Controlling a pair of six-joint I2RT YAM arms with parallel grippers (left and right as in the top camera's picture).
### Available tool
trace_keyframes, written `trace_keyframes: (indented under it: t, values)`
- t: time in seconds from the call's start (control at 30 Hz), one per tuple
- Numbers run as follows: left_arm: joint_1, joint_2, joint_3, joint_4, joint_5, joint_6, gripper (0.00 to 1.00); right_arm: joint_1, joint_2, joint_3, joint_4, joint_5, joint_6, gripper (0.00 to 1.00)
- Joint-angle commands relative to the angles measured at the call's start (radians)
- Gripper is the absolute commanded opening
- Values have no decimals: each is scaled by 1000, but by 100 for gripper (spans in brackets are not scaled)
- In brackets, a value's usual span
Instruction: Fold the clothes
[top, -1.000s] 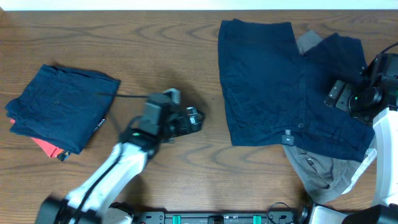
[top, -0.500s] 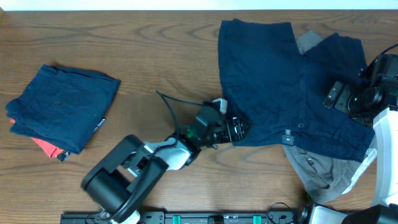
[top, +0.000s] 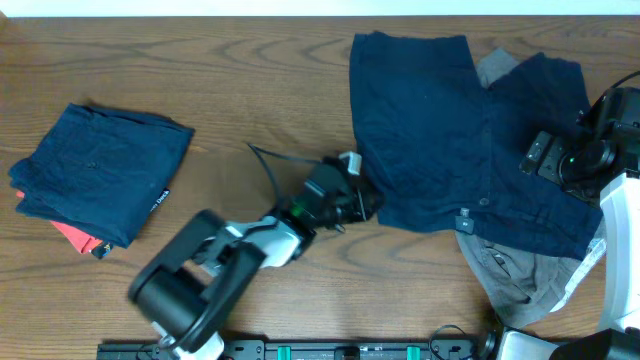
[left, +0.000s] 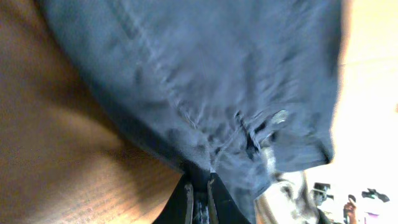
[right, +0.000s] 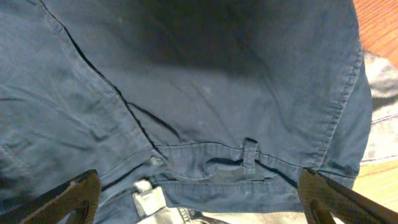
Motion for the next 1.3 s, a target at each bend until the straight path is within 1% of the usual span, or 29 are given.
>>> trace_keyframes:
  t: [0.0, 0.07, 0.13, 0.2, 0.27, 0.3, 0.33, 0.4, 0.43, 0.53, 0.57, 0.63, 0.67, 0.73, 0.77, 0.83, 0.87, 0.93, 1.07, 1.17, 1.27]
  values:
    - [152, -177, 1, -53, 158, 89, 6, -5, -4, 10, 0, 3, 3, 99]
    - [281, -280, 1, -126, 170, 88, 6, -5, -4, 10, 0, 3, 3, 99]
    - [440, -378, 1, -184, 169, 88, 6, -5, -4, 10, 1, 3, 3, 99]
    - [608, -446, 1, -201, 160, 86, 6, -5, -4, 10, 4, 3, 3, 99]
    - [761, -475, 1, -201, 147, 26, 6, -5, -4, 10, 7, 3, 3, 99]
    - [822, -475, 1, -201, 153, -14, 11, -5, -4, 10, 7, 3, 3, 99]
    - [875, -471, 0, -201, 183, -43, 37, -5, -4, 10, 7, 2, 3, 99]
    - [922, -457, 0, -226, 265, -40, 95, -5, -4, 10, 6, -6, 3, 99]
    - [927, -451, 0, -256, 301, -28, 98, -4, -4, 10, 5, -14, 3, 99]
    - [908, -437, 0, -391, 380, 27, 98, -3, -4, 9, 3, -86, -40, 99]
    - [893, -435, 0, -457, 392, 31, 98, -3, -4, 9, 3, -134, -74, 96]
    - [850, -434, 0, -604, 393, 50, 98, 9, 1, 9, 4, -234, -153, 82]
    - [820, -433, -1, -671, 393, 89, 98, 17, 4, 8, 3, -262, -177, 76]
    - [752, -433, -3, -787, 381, 179, 98, 40, 16, 7, -2, -296, -200, 59]
    - [715, -433, -4, -839, 355, 209, 98, 54, 24, 5, -2, -302, -200, 52]
    - [619, -433, -11, -929, 251, 246, 98, 93, 47, -2, 1, -305, -200, 40]
    - [563, -433, -19, -953, 186, 249, 98, 114, 62, -6, 3, -305, -200, 35]
    - [457, -432, -40, -962, 89, 248, 98, 165, 95, -18, 3, -305, -210, 36]
    - [274, -420, -57, -959, -33, 210, 98, 269, 163, -54, 3, -304, -255, 40]
    - [175, -396, -57, -940, -89, 143, 98, 332, 213, -85, 6, -309, -271, 42]
    - [100, -346, -57, -875, -132, 105, 98, 378, 267, -106, 8, -338, -307, 42]
